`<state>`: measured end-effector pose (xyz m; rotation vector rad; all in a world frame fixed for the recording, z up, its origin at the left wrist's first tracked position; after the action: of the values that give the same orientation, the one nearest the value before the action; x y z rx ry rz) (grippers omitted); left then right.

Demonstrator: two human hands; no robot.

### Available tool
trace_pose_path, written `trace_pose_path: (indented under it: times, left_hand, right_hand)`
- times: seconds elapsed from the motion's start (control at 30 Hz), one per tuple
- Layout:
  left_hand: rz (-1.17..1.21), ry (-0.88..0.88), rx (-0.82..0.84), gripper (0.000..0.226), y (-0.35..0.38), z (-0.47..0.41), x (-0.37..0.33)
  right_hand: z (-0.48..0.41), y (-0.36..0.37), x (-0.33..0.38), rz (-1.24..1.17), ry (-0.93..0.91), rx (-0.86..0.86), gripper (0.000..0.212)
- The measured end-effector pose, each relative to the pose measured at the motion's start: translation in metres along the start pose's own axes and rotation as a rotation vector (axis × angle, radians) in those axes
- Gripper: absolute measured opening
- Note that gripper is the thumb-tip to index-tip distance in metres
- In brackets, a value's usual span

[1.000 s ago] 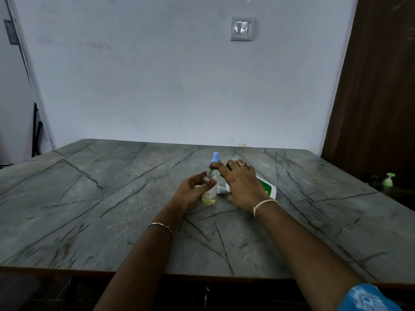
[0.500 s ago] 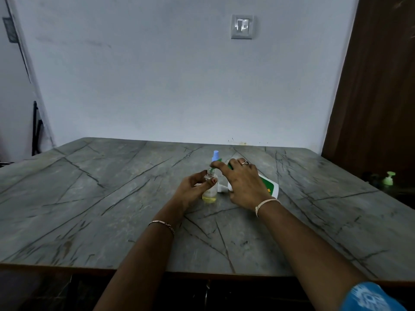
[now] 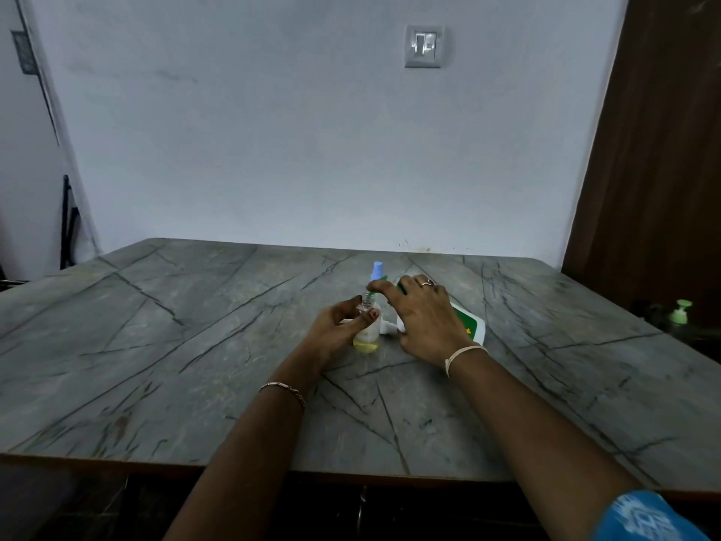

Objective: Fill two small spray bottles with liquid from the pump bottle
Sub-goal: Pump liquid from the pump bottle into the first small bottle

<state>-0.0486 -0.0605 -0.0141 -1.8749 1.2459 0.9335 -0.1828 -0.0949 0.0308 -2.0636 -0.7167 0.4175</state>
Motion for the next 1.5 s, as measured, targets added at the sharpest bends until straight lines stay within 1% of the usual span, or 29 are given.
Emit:
trace_pose_path:
  times: [0.13, 0.27, 0.37, 0.43, 0.53, 0.67, 0.73, 0.87, 1.03, 1.23, 1.5]
  left_hand:
    - [-0.017, 0.001, 0.009, 0.015, 0.0, 0.001, -0.003]
    - [-0.046, 0.01, 0.008, 0.011, 0.002, 0.001, -0.006]
    - [-0.109, 0.03, 0.014, 0.014, 0.001, 0.0, -0.005]
    - [-0.193, 0.036, 0.017, 0.024, 0.0, -0.002, -0.001]
    - [-0.285, 0.05, -0.003, 0.046, -0.002, -0.001, 0.002]
    - [-0.298, 0.108, -0.007, 0.057, -0.002, 0.005, -0.004]
    - [-0.328, 0.125, 0.003, 0.066, -0.001, 0.006, -0.005]
    - [-0.372, 0.123, 0.009, 0.076, -0.003, 0.007, -0.001]
    - [-0.427, 0.115, 0.033, 0.078, -0.002, 0.007, -0.004]
    - [-0.458, 0.12, 0.018, 0.083, -0.004, 0.009, -0.002]
    - [-0.501, 0.148, 0.02, 0.085, -0.003, 0.008, -0.003]
  right_hand:
    - [-0.004, 0.001, 0.003, -0.031, 0.007, 0.003, 0.078]
    - [-0.001, 0.002, 0.001, 0.016, -0.015, -0.007, 0.082]
    - [0.003, 0.0, -0.003, 0.03, -0.023, -0.001, 0.084]
    - [0.002, 0.0, -0.003, 0.015, -0.017, 0.017, 0.084]
    - [0.001, 0.002, -0.001, -0.014, 0.005, 0.026, 0.082]
    - [-0.002, 0.003, 0.005, -0.023, 0.022, 0.007, 0.077]
    - [-0.002, 0.002, 0.005, -0.011, 0.021, 0.011, 0.078]
    - [0.003, 0.001, 0.002, 0.02, -0.002, -0.011, 0.083]
    - [0.001, 0.001, 0.0, 0.02, 0.0, 0.013, 0.084]
    - [-0.004, 0.003, 0.006, 0.007, 0.018, 0.003, 0.078]
    - [0.003, 0.002, 0.0, 0.027, -0.011, 0.008, 0.085]
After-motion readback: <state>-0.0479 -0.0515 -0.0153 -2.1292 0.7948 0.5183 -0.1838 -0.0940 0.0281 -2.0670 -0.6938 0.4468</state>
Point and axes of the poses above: each hand's wrist, its own z-axis away from the middle knuckle, its own y-axis out of the palm, x = y × z, the point moved 6 cm from there along -z, towards the middle knuckle, and after that the axes turned 12 degrees about y, right-handed, at the moved point
